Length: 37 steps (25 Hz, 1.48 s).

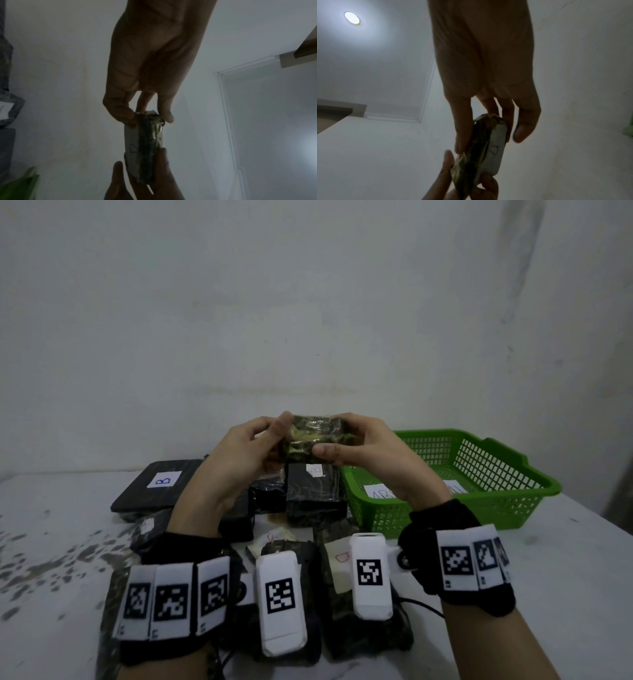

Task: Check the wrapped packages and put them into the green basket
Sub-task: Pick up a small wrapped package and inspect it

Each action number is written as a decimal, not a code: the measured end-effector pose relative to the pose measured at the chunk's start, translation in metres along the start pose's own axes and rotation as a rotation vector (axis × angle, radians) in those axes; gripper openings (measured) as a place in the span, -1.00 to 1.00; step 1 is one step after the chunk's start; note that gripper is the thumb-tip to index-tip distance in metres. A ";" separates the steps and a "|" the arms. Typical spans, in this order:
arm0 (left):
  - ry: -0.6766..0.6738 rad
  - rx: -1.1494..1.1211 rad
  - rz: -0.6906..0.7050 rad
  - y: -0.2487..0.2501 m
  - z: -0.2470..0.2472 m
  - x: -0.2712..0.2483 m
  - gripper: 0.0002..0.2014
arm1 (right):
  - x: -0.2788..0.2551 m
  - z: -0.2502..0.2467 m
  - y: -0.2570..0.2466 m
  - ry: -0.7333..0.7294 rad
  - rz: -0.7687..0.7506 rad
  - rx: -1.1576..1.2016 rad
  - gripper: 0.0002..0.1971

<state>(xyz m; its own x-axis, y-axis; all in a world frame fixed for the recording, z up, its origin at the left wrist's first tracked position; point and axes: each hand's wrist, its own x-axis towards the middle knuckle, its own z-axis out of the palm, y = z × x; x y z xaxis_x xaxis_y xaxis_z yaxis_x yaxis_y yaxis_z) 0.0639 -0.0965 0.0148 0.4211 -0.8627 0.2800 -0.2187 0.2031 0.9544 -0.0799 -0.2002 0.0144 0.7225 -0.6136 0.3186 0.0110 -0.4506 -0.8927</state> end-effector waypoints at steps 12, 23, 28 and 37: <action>0.071 0.208 0.085 -0.003 0.012 0.006 -0.76 | 0.007 0.011 -0.002 0.249 -0.039 -0.004 -0.77; 0.135 0.129 0.123 0.000 0.005 0.005 -0.78 | 0.003 0.013 -0.008 0.088 -0.029 -0.062 -0.76; 0.068 0.066 0.057 0.004 -0.002 0.001 -0.76 | 0.001 0.010 -0.007 0.052 -0.033 0.001 -0.74; 0.075 0.243 0.118 0.000 0.006 0.002 -0.70 | 0.002 0.008 -0.002 0.177 -0.039 0.043 -0.74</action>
<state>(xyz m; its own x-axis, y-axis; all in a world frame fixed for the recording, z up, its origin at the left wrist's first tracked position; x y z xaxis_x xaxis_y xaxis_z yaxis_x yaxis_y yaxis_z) 0.0594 -0.1016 0.0148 0.4423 -0.8010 0.4035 -0.4709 0.1755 0.8646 -0.0726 -0.1956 0.0143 0.5879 -0.7028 0.4006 0.0690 -0.4499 -0.8904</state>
